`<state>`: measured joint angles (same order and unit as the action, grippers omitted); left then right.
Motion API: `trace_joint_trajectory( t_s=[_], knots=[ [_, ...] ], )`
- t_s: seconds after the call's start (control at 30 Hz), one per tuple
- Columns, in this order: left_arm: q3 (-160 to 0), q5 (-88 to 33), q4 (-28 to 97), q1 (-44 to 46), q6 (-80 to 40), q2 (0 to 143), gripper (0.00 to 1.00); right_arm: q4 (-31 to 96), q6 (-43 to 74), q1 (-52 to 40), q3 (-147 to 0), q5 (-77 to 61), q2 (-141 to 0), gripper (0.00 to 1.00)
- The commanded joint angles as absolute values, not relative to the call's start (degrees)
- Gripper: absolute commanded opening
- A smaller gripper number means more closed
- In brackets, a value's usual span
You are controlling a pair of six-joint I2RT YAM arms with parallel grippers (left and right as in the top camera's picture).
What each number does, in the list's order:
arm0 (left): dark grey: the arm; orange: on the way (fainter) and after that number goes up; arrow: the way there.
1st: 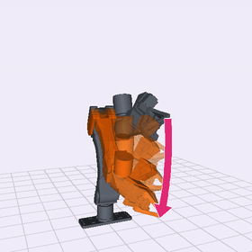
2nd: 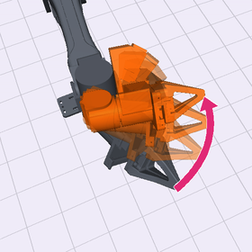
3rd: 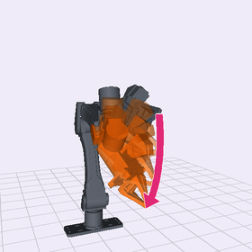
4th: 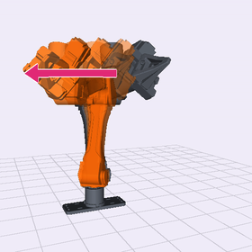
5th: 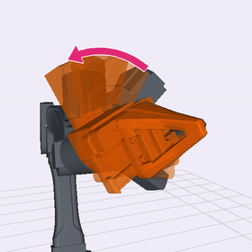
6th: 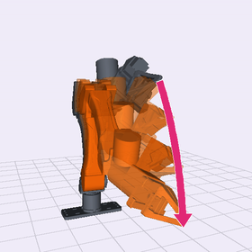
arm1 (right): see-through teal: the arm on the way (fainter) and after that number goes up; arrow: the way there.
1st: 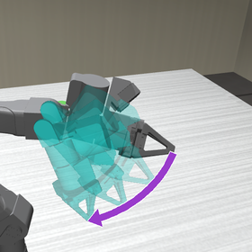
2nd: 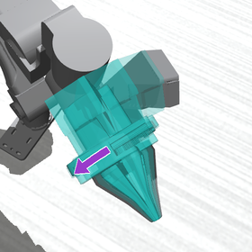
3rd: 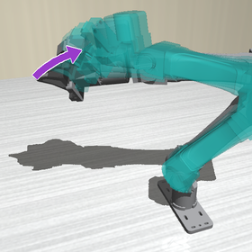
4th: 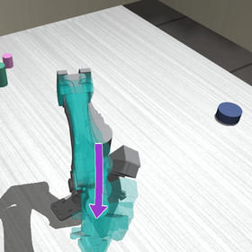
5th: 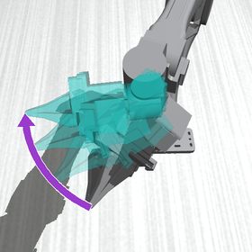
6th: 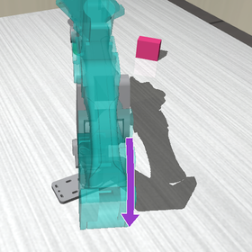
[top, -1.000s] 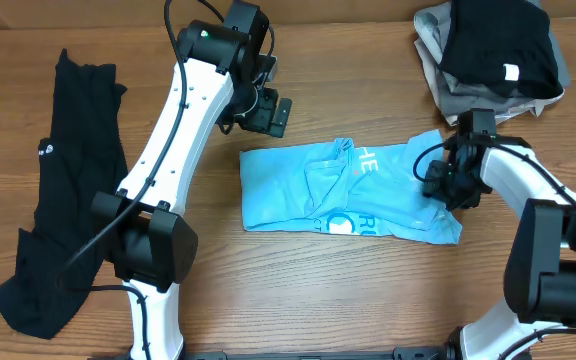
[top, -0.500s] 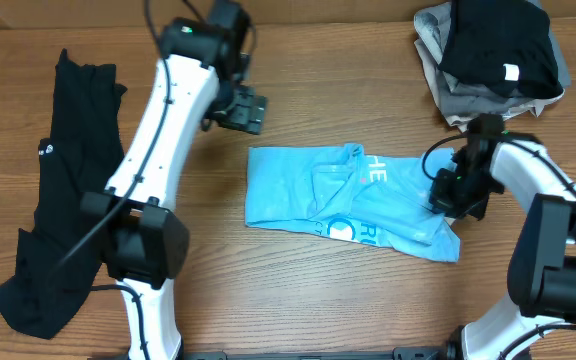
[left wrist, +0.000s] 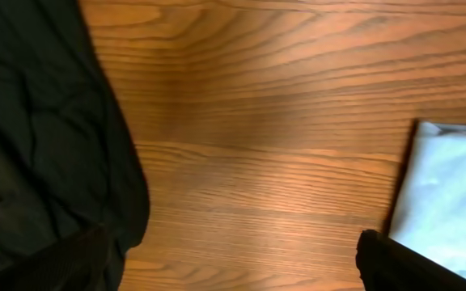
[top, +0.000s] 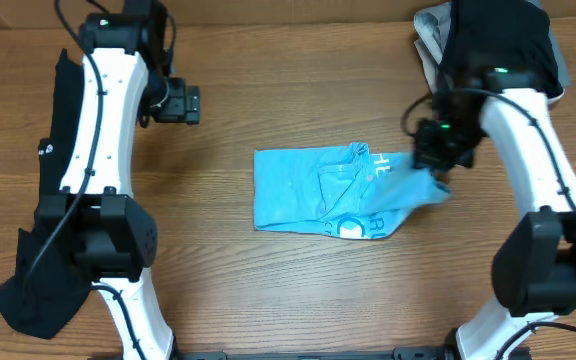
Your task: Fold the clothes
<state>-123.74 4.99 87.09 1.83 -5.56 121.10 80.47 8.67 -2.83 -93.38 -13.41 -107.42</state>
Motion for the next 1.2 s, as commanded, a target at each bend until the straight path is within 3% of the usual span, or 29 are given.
trace_joint_trajectory(
  t_s=[0.0,0.5,1.07,1.1,1.17],
  knots=[
    [-124.92,5.54,87.05,0.30,-5.37,121.19,1.00,79.68,11.79,-9.26,-95.00,-14.70,-106.72,0.04],
    [-124.92,5.96,85.86,-0.73,-5.08,121.19,1.00,67.90,21.80,-30.04,-95.00,-14.70,-106.72,0.04],
    [-124.90,4.43,85.21,-0.71,-5.13,121.19,1.00,52.31,25.78,-38.63,-94.94,-14.83,-110.72,0.04],
    [-124.90,4.43,85.19,-0.73,-5.13,121.19,1.00,51.48,25.78,-38.98,-94.94,-15.70,-111.48,0.04],
    [-124.90,4.43,85.12,-0.73,-5.10,121.19,1.00,49.89,25.78,-39.75,-94.94,-17.15,-112.60,0.17]
  ],
)
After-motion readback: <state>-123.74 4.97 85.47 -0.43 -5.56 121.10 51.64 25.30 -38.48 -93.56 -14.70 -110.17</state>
